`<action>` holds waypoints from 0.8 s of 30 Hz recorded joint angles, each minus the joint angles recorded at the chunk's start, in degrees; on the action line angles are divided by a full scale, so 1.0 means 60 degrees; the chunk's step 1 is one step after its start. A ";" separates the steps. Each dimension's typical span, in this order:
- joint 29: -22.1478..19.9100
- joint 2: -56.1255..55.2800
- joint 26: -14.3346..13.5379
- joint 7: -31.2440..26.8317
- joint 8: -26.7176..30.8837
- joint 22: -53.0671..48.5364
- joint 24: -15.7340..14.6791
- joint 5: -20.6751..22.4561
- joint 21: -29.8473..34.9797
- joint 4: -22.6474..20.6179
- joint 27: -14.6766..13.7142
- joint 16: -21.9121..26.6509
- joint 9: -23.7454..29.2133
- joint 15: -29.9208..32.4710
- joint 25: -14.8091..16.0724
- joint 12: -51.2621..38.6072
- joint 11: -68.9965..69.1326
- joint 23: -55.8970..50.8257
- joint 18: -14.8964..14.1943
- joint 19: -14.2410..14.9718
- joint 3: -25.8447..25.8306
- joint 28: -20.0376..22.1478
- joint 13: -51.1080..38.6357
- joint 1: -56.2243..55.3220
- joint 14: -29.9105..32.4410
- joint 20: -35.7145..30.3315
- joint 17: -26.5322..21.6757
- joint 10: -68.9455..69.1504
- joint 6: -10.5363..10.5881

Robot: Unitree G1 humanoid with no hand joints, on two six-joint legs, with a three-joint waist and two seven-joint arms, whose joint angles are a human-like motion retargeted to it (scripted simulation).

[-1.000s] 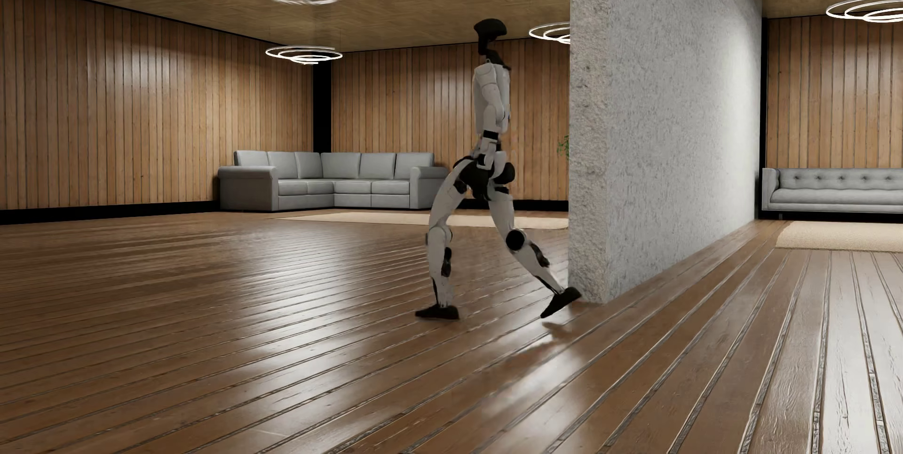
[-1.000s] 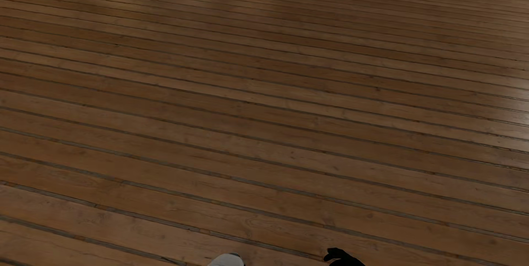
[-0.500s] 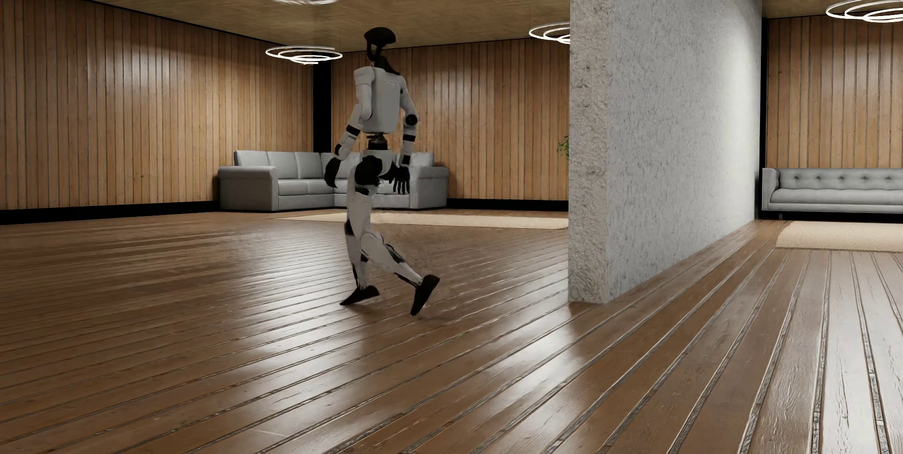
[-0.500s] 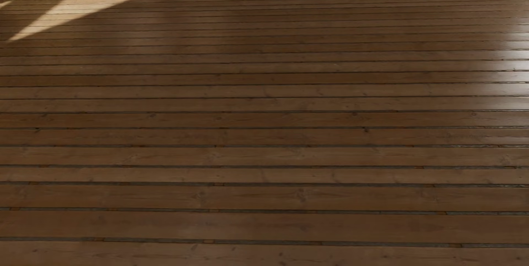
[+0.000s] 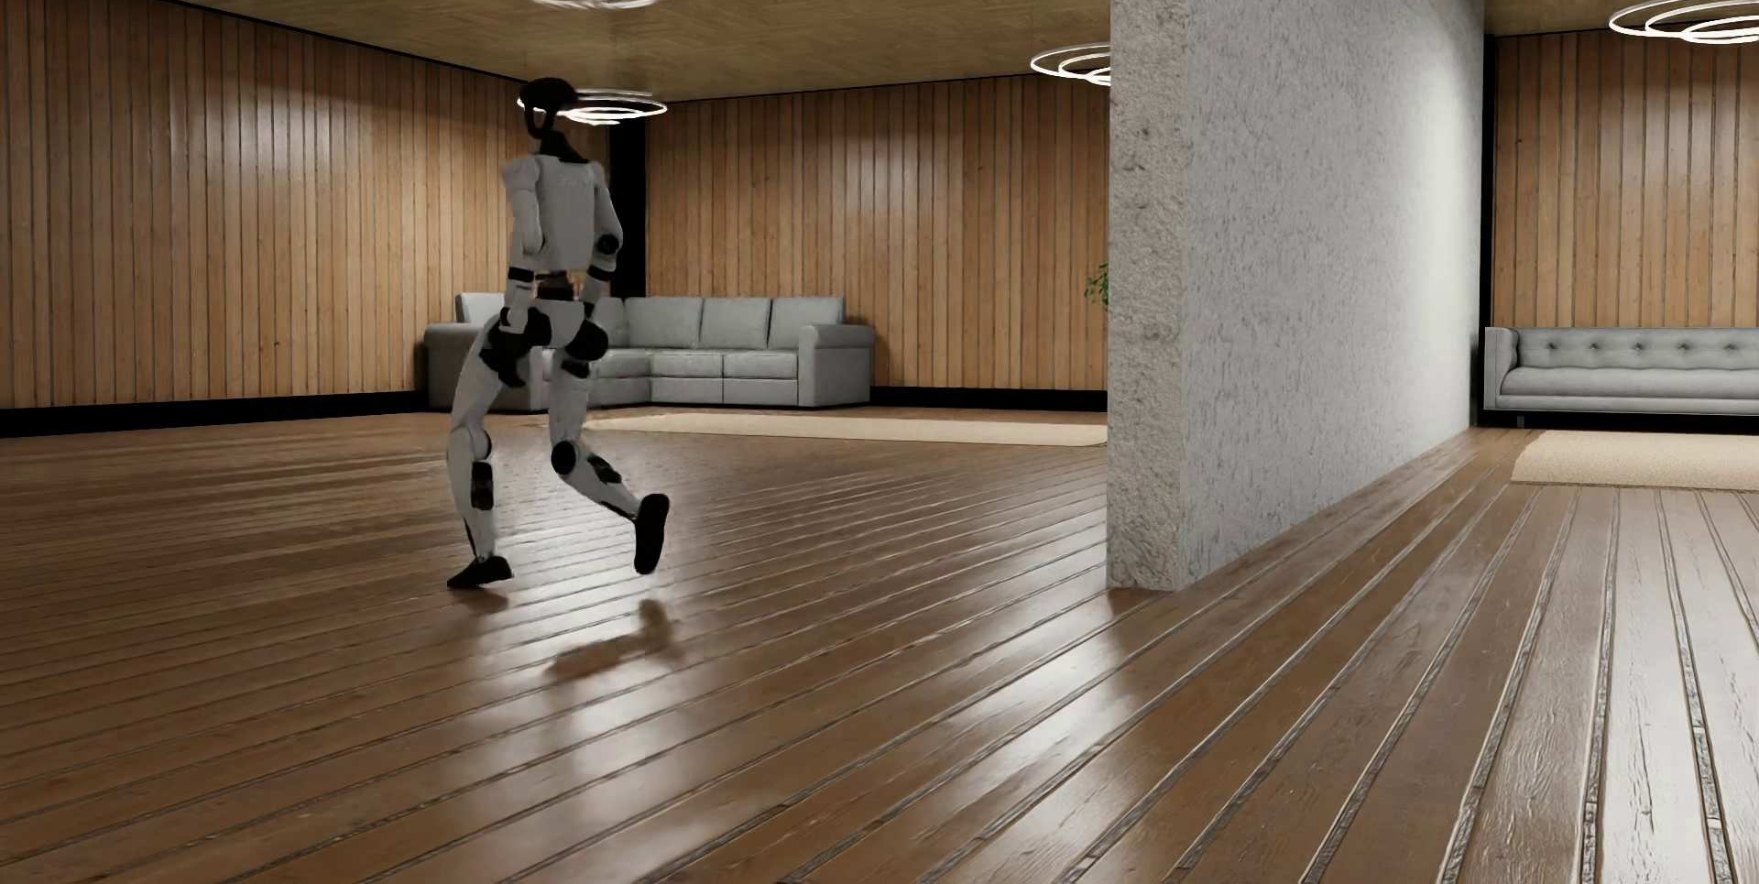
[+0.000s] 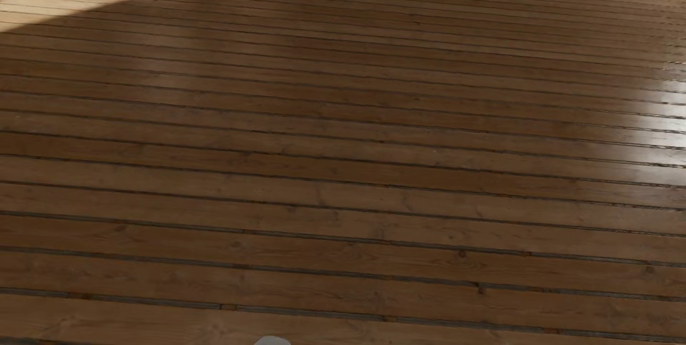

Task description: Go to the sofa

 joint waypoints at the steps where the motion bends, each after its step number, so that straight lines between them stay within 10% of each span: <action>1: 0.0000 -0.0957 0.0000 0.0000 0.0000 -0.0102 0.0000 0.0098 0.0229 0.0279 0.0000 -0.0137 0.0068 0.0059 0.0000 -0.0049 0.0318 0.0054 0.0000 0.0000 -0.0426 0.0000 0.0110 0.0839 -0.0123 -0.0063 0.0070 -0.0372 0.0240; 5: 0.0000 -0.4496 0.0000 0.0000 0.0000 -0.1804 0.0000 -0.0023 0.0503 0.0766 0.0000 -0.0050 0.0006 0.0550 0.0000 0.0033 -0.3479 0.0626 0.0000 0.0000 -0.2601 0.0000 0.0963 0.4226 -0.1300 -0.0327 0.0223 -0.2279 0.0900; 9: 0.0000 -0.6043 0.0000 0.0000 0.0000 -0.2581 0.0000 -0.1121 0.0515 0.0845 0.0000 0.0543 -0.0069 -0.4083 0.0000 -0.0644 -0.6793 0.1125 0.0000 0.0000 -0.4881 0.0000 0.1970 0.6378 -0.1745 -0.0439 -0.0180 -0.2593 0.1040; 10: 0.0000 -0.6427 0.0000 0.0000 0.0000 -0.2430 0.0000 -0.1288 0.0469 0.1042 0.0000 0.0555 -0.0151 -0.2354 0.0000 -0.0775 -0.6481 0.1456 0.0000 0.0000 -0.5197 0.0000 0.2258 0.6769 -0.1185 -0.0387 -0.0208 -0.2524 0.1218; 12: 0.0000 -0.7278 0.0000 0.0000 0.0000 -0.2069 0.0000 -0.0473 0.1154 0.1631 0.0000 0.0323 -0.0343 0.0835 0.0000 -0.0720 -0.4649 0.2086 0.0000 0.0000 -0.4919 0.0000 0.2338 0.6545 0.1511 0.0041 -0.0223 -0.1297 0.1977; 14: 0.0000 -0.6509 0.0000 0.0000 0.0000 -0.1458 0.0000 0.0400 0.1293 0.1336 0.0000 0.0216 -0.0294 0.0025 0.0000 -0.0653 -0.3867 0.2115 0.0000 0.0000 -0.4272 0.0000 0.2059 0.4950 0.3004 -0.0210 -0.0240 0.1850 0.2045; 18: 0.0000 -0.2518 0.0000 0.0000 0.0000 -0.1282 0.0000 0.1654 0.0469 0.0455 0.0000 0.0036 0.0053 -0.2091 0.0000 -0.0426 -0.5450 0.0611 0.0000 0.0000 -0.2382 0.0000 0.1000 0.0977 -0.0955 -0.0732 -0.0215 0.4817 0.1675; 24: 0.0000 0.2473 0.0000 0.0000 0.0000 -0.1594 0.0000 0.0510 -0.1294 0.0710 0.0000 0.0083 -0.0070 -0.5805 0.0000 0.0158 -0.7598 -0.2167 0.0000 0.0000 0.0083 0.0000 -0.0900 -0.1100 -0.0434 -0.0518 -0.0435 -0.3491 0.1096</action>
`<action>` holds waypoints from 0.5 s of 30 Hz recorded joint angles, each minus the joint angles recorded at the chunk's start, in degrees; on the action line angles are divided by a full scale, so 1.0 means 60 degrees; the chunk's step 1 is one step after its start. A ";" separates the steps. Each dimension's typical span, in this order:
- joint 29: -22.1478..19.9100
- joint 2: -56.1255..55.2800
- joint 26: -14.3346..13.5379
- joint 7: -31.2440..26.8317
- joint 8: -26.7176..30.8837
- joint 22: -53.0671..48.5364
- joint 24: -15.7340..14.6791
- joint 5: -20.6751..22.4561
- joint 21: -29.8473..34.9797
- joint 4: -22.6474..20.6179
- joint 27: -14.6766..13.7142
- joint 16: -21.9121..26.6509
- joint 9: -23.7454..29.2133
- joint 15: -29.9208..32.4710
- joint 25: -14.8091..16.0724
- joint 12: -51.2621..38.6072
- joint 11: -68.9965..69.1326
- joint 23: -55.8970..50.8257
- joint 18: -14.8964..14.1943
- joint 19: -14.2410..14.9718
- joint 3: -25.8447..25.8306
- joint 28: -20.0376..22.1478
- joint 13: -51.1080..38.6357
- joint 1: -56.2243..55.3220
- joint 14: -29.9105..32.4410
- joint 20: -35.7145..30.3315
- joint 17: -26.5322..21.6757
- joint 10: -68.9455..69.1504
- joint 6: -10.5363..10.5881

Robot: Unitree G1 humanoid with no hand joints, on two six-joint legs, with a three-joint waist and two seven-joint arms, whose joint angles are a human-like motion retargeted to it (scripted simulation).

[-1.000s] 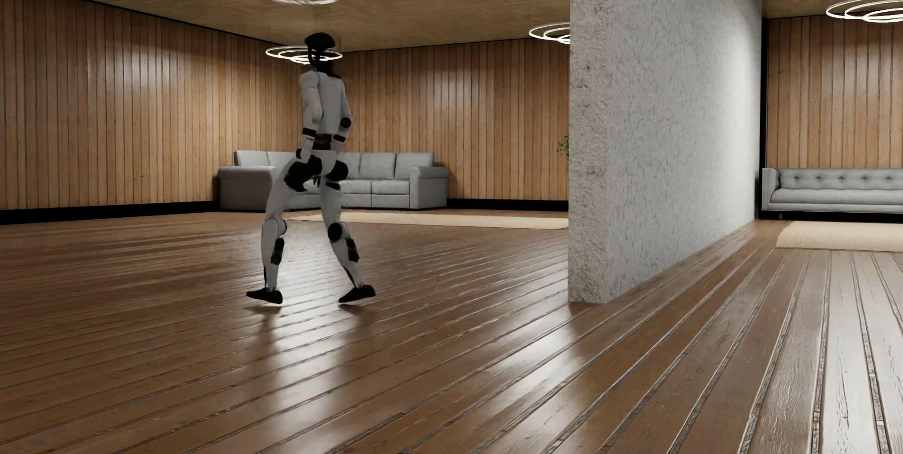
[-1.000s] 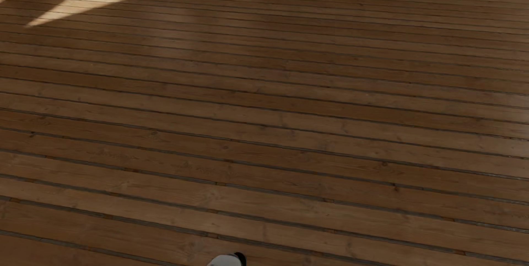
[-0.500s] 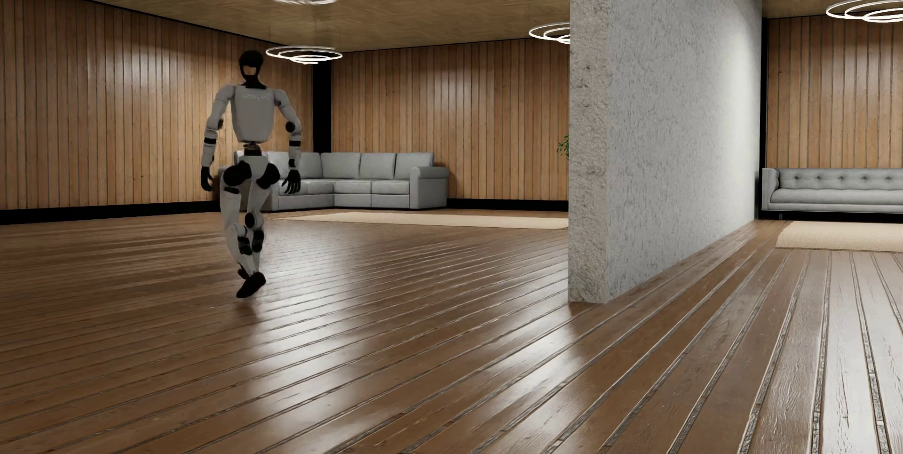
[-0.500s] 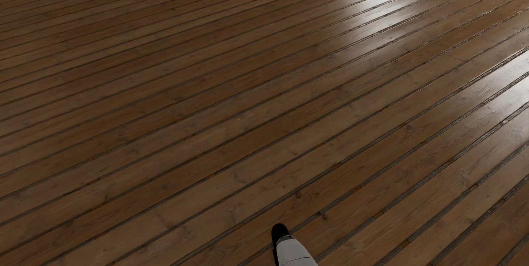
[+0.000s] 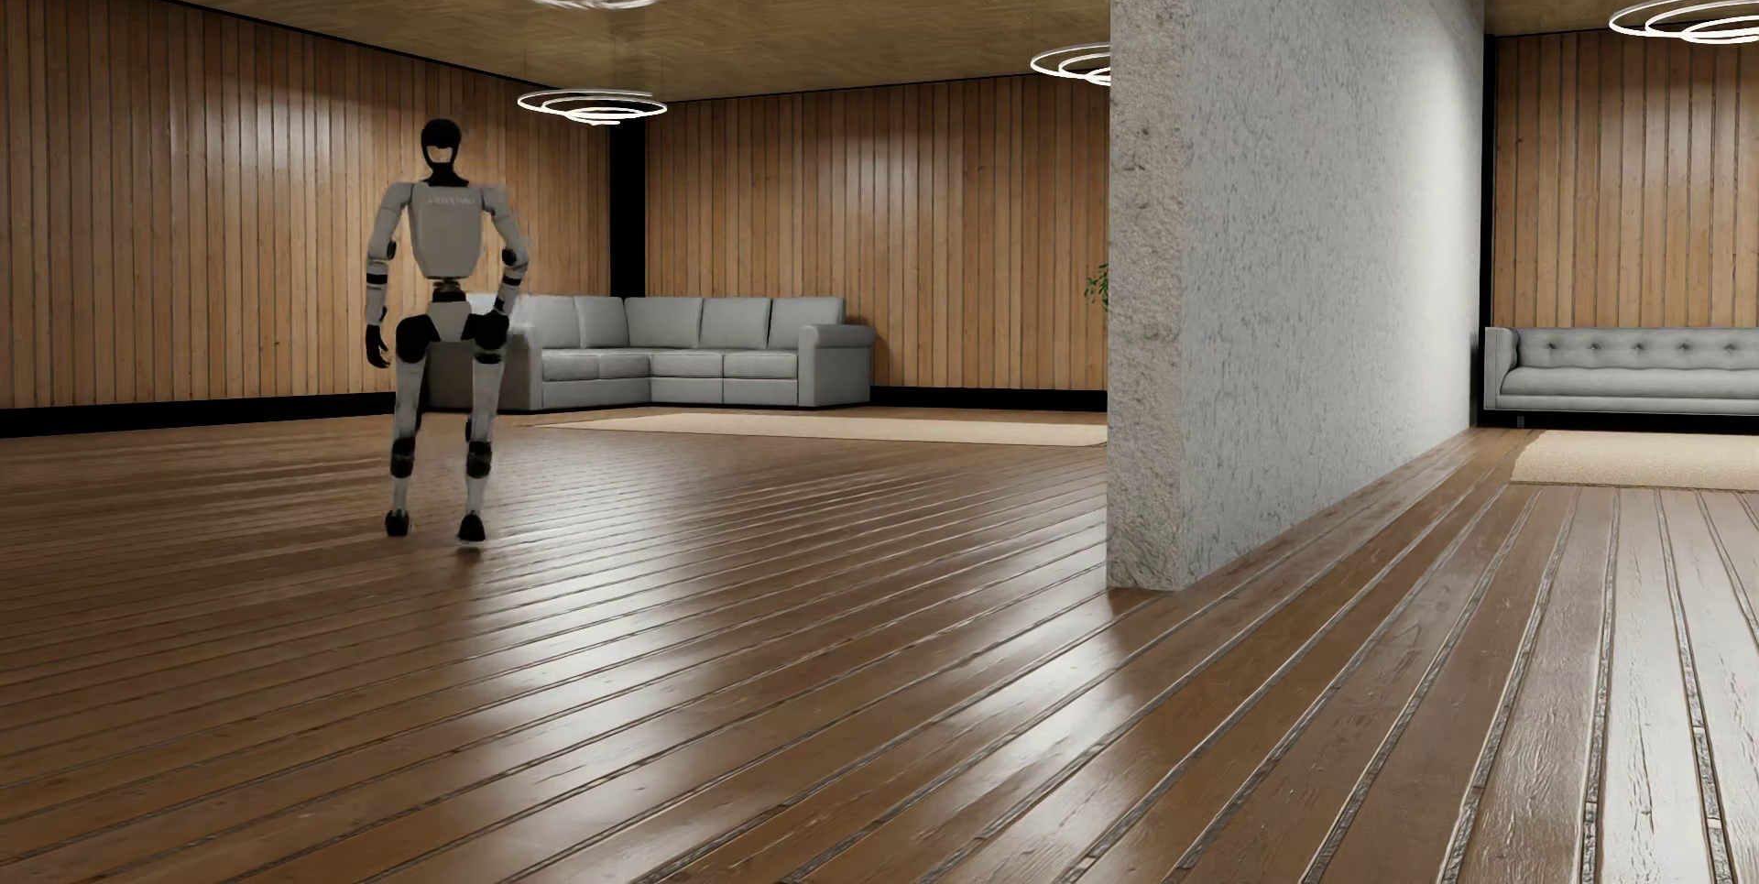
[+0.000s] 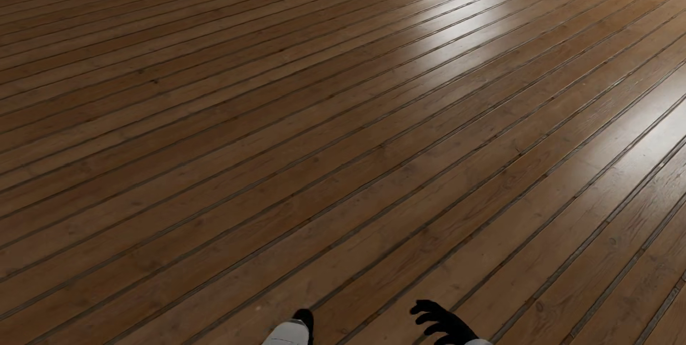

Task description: Go to the sofa

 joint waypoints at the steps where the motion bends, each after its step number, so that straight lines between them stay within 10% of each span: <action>1: 0.0000 0.0515 0.0000 0.0000 0.0000 0.0088 0.0000 -0.0254 -0.0213 0.0151 0.0000 -0.0036 -0.0065 -0.0052 0.0000 0.0052 0.0116 -0.0211 0.0000 0.0000 0.0253 0.0000 -0.0086 -0.0334 -0.0294 0.0079 -0.0030 0.0231 0.0059; 3: 0.0000 0.1048 0.0000 0.0000 0.0000 0.0608 0.0000 -0.0767 -0.0604 -0.0100 0.0000 -0.0064 -0.0264 0.1059 0.0000 0.0049 0.1161 -0.0310 0.0000 0.0000 0.0538 0.0000 0.0212 -0.0923 0.0495 0.0055 0.0148 0.2203 -0.0196; 6: 0.0000 -0.0531 0.0000 0.0000 0.0000 0.1785 0.0000 -0.1262 0.0259 -0.1261 0.0000 -0.0201 -0.0251 0.5696 0.0000 -0.0337 0.6231 0.1282 0.0000 0.0000 0.0112 0.0000 0.0772 0.0089 -0.0222 -0.0057 0.0550 0.4020 -0.0698; 8: 0.0000 -0.2679 0.0000 0.0000 0.0000 0.1369 0.0000 -0.0945 0.1373 -0.1519 0.0000 -0.0244 -0.0123 0.4777 0.0000 -0.0579 0.9171 0.2193 0.0000 0.0000 -0.0733 0.0000 0.0897 0.1977 -0.0519 -0.0137 0.0535 0.3051 -0.0447; 13: 0.0000 -0.6348 0.0000 0.0000 0.0000 -0.0795 0.0000 -0.0417 0.1921 -0.1260 0.0000 0.0000 0.0053 0.6887 0.0000 -0.1442 0.3239 0.3303 0.0000 0.0000 -0.3359 0.0000 0.2513 0.5931 -0.0468 0.0319 0.0344 0.0800 0.0305; 15: 0.0000 -0.6722 0.0000 0.0000 0.0000 -0.1461 0.0000 -0.0738 0.2085 -0.1278 0.0000 0.0204 -0.0073 0.1764 0.0000 -0.2004 0.0511 0.3355 0.0000 0.0000 -0.3839 0.0000 0.2981 0.6918 -0.0679 0.0537 0.0300 0.0493 0.0176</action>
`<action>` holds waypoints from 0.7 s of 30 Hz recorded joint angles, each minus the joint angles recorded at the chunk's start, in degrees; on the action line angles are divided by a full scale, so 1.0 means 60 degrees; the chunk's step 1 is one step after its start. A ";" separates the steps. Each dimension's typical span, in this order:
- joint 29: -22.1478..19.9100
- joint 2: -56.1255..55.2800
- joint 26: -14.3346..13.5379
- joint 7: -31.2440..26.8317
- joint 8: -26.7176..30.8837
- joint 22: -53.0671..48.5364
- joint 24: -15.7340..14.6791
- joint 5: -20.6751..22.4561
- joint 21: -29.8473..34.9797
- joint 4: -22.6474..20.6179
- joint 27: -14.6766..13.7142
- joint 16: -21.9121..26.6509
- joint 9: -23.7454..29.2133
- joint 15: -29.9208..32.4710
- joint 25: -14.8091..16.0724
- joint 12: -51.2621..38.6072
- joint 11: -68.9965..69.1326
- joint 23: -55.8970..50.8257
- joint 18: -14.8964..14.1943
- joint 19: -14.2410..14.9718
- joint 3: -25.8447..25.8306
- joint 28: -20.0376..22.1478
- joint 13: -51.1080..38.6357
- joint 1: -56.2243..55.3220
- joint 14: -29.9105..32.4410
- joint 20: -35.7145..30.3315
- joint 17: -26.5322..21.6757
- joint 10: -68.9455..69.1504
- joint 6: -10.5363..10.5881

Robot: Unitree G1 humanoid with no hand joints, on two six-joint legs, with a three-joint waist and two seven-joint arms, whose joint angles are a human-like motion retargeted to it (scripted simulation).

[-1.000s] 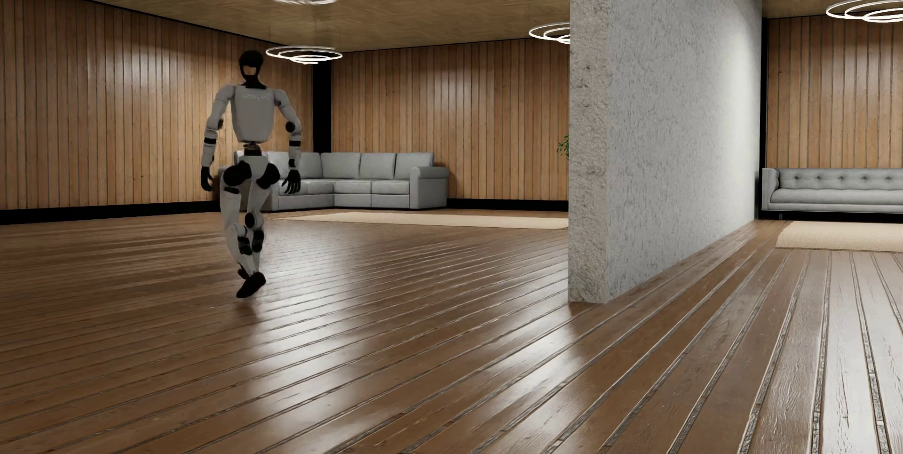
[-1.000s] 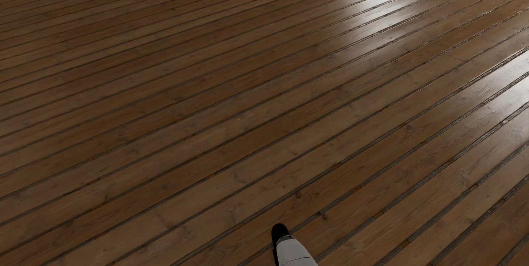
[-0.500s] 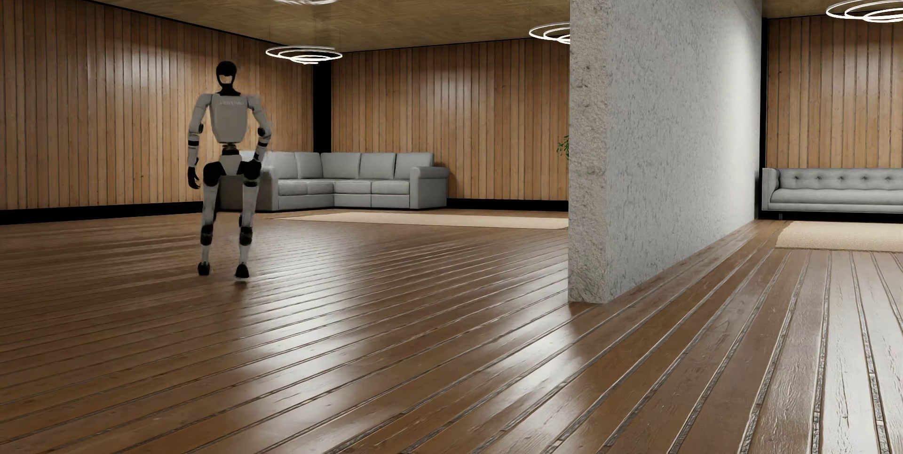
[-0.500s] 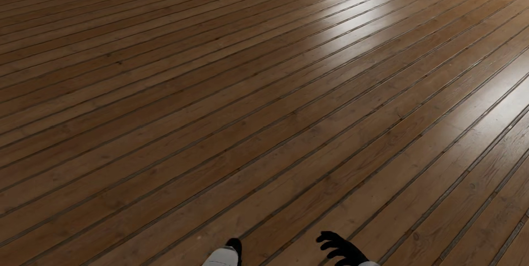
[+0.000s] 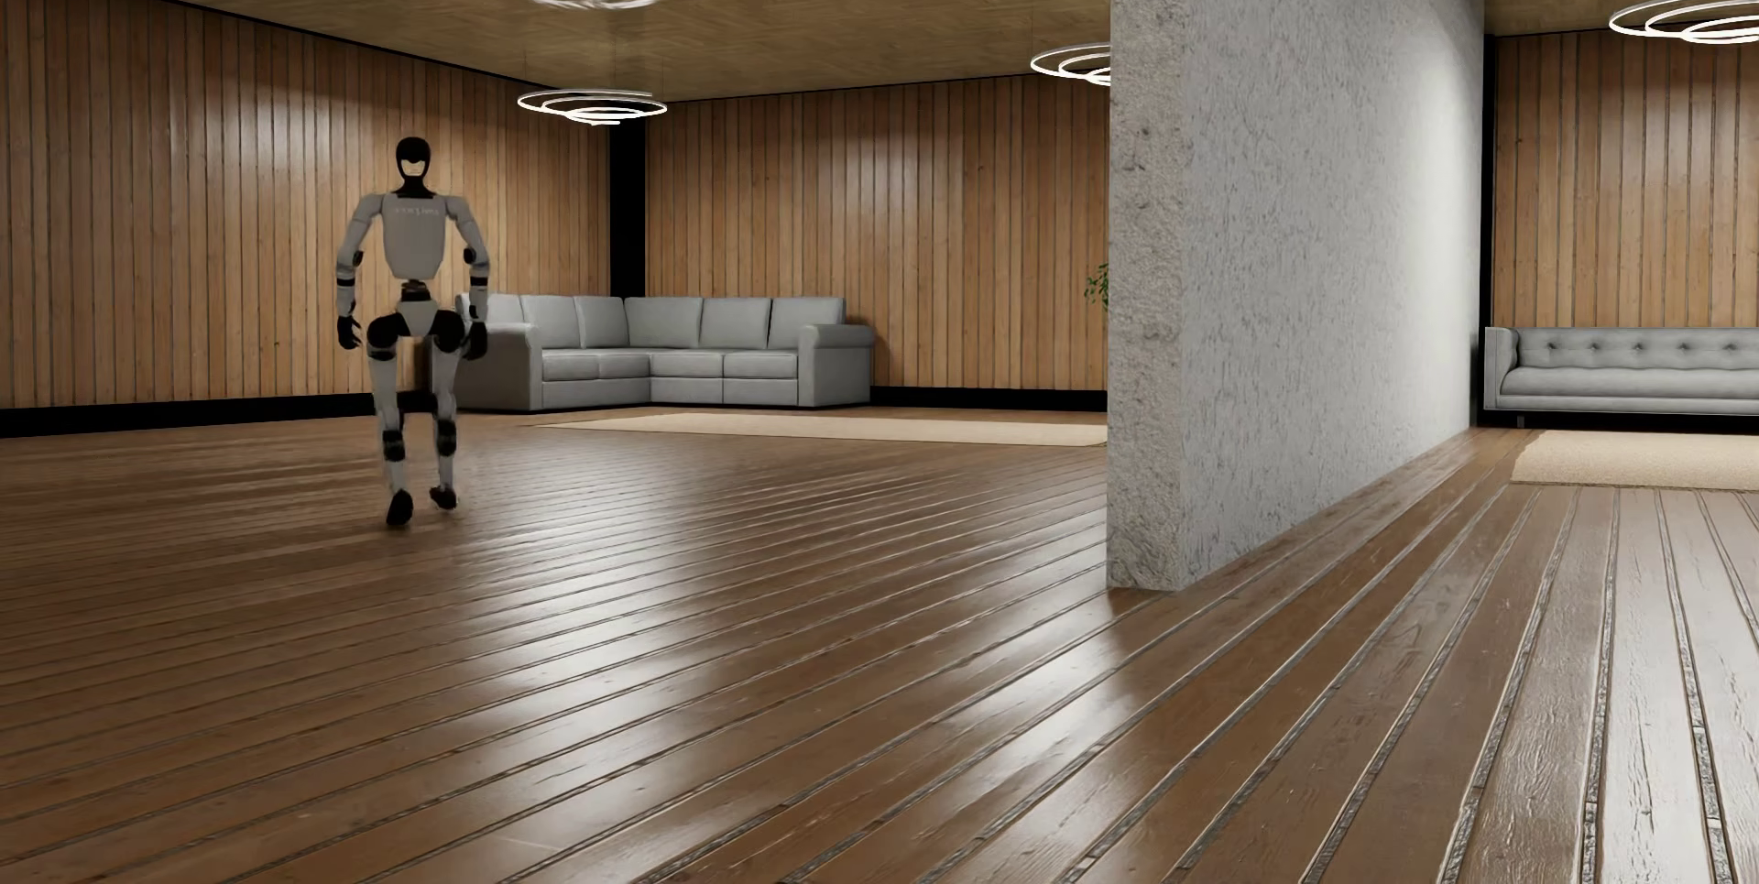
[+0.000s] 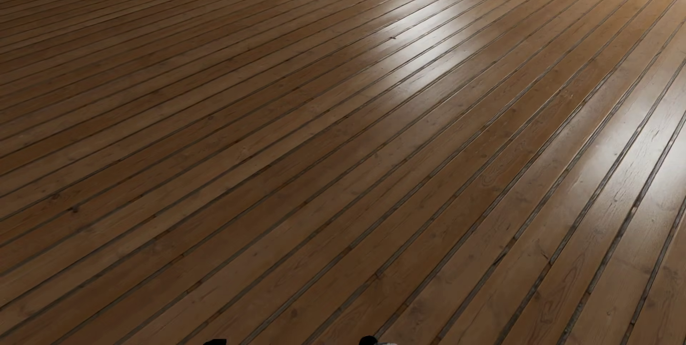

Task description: Go to the sofa

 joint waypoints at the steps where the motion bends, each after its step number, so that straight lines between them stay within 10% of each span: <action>1: 0.0000 -0.0425 0.0000 0.0000 0.0000 -0.0208 0.0000 -0.0211 -0.0072 0.0364 0.0000 0.0024 -0.0290 -0.1648 0.0000 -0.0106 0.0124 0.0402 0.0000 0.0000 -0.0409 0.0000 0.0112 -0.0052 -0.0071 0.0254 0.0112 0.0352 0.0076; 5: 0.0000 -0.1402 0.0000 0.0000 0.0000 0.0411 0.0000 0.0825 0.0217 0.1478 0.0000 -0.0436 -0.0385 0.4446 0.0000 0.0407 0.2055 0.1031 0.0000 0.0000 -0.0146 0.0000 0.0336 -0.0091 0.3521 0.0890 0.0298 0.3636 0.0711; 6: 0.0000 -0.0909 0.0000 0.0000 0.0000 0.0807 0.0000 0.1096 0.0069 0.1593 0.0000 -0.0558 -0.0262 0.4285 0.0000 0.0540 0.2422 0.1092 0.0000 0.0000 0.0096 0.0000 0.0095 -0.0957 0.4329 0.0814 0.0297 0.5482 0.0844; 9: 0.0000 0.1921 0.0000 0.0000 0.0000 0.1817 0.0000 0.1672 -0.0451 0.1233 0.0000 -0.0591 0.0131 0.2756 0.0000 0.0722 0.1414 0.0576 0.0000 0.0000 0.1203 0.0000 -0.0912 -0.3871 0.0993 -0.0320 0.0321 0.8840 0.0566; 14: 0.0000 0.5801 0.0000 0.0000 0.0000 0.1986 0.0000 0.0831 -0.1903 0.0827 0.0000 -0.0343 0.0094 -0.0498 0.0000 0.1959 -0.0378 -0.2354 0.0000 0.0000 0.3614 0.0000 -0.2438 -0.5971 0.0240 -0.0629 -0.0194 0.1716 -0.0176; 16: 0.0000 0.6411 0.0000 0.0000 0.0000 0.2183 0.0000 0.0698 -0.2570 0.1190 0.0000 -0.0405 -0.0287 -0.1412 0.0000 0.2232 -0.0368 -0.2908 0.0000 0.0000 0.3985 0.0000 -0.3123 -0.6364 0.4261 -0.0591 -0.0302 -0.3459 -0.0077; 17: 0.0000 0.6872 0.0000 0.0000 0.0000 0.2542 0.0000 0.0513 -0.2605 0.1315 0.0000 -0.0484 -0.0196 -0.1519 0.0000 0.2202 -0.0272 -0.3049 0.0000 0.0000 0.4097 0.0000 -0.3399 -0.6618 0.3228 -0.0704 -0.0394 -0.4104 -0.0040; 18: 0.0000 0.7306 0.0000 0.0000 0.0000 0.2711 0.0000 0.0312 -0.2624 0.1363 0.0000 -0.0519 -0.0118 -0.1298 0.0000 0.2255 -0.0021 -0.3030 0.0000 0.0000 0.4238 0.0000 -0.3443 -0.7095 0.0186 -0.0729 -0.0417 0.0157 -0.0002; 21: 0.0000 0.6955 0.0000 0.0000 0.0000 0.3685 0.0000 -0.0619 -0.2550 0.0327 0.0000 -0.0525 -0.0201 0.2242 0.0000 0.2193 0.3540 -0.2305 0.0000 0.0000 0.4120 0.0000 -0.2724 -0.6838 -0.1419 -0.1130 0.0061 0.2633 -0.0569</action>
